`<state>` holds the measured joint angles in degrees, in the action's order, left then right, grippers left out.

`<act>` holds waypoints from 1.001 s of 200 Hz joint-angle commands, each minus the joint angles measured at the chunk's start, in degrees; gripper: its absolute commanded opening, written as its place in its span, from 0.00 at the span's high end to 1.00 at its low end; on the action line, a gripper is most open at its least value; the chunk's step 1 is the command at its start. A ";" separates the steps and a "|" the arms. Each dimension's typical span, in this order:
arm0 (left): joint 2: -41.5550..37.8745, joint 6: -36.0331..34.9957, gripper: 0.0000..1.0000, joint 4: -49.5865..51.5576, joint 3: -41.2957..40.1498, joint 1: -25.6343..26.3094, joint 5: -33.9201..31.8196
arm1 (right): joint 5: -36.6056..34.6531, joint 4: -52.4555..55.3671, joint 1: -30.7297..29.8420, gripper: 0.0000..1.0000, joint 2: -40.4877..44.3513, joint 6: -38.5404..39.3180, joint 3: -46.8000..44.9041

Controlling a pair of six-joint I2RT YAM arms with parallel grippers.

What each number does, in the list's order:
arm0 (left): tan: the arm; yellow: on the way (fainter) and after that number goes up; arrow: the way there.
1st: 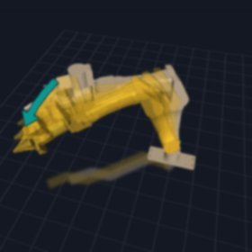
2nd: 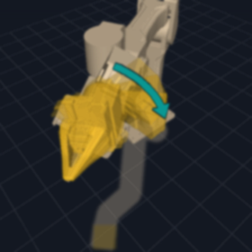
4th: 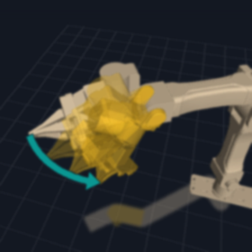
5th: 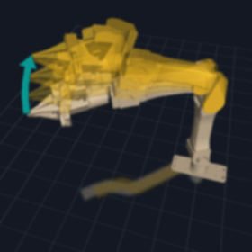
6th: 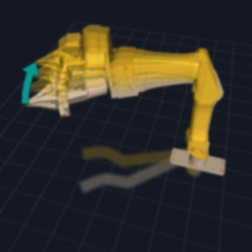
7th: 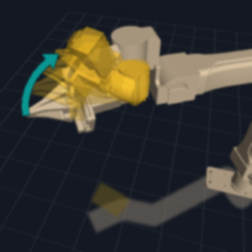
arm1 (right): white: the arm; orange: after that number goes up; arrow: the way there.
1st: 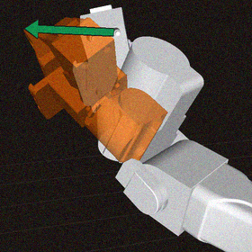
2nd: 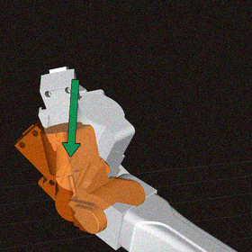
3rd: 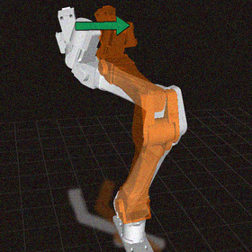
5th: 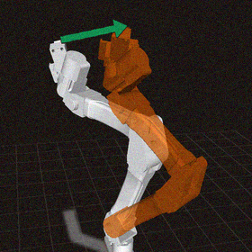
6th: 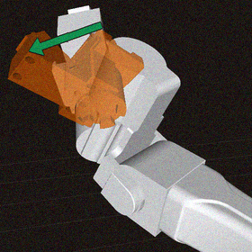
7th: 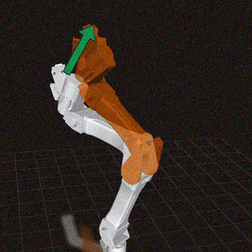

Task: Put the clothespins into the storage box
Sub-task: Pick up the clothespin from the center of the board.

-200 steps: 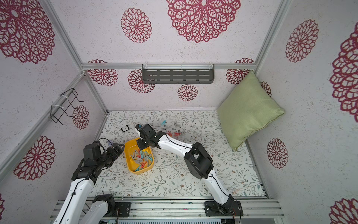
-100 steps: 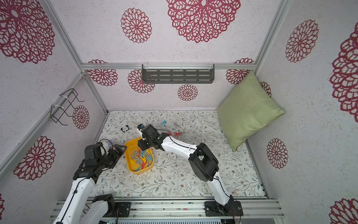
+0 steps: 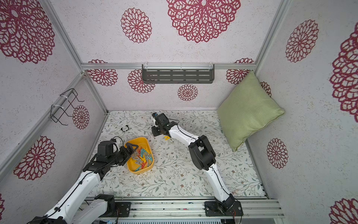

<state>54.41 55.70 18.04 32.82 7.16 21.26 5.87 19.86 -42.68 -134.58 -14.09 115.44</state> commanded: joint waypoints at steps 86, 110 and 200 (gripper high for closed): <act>0.65 1.69 0.03 -2.67 -0.65 1.63 -2.96 | -0.50 9.17 -0.74 0.63 -12.71 2.62 14.56; 0.61 1.69 0.03 -2.49 -0.65 1.70 -3.06 | -1.10 11.04 -0.74 0.63 -15.01 2.81 18.21; -1.82 1.16 0.03 -0.23 -0.32 1.67 -3.88 | -2.86 11.84 -0.74 0.92 -15.92 2.40 20.98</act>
<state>54.28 57.28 17.04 32.77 8.38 18.41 4.40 30.06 -43.38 -151.04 -11.86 135.09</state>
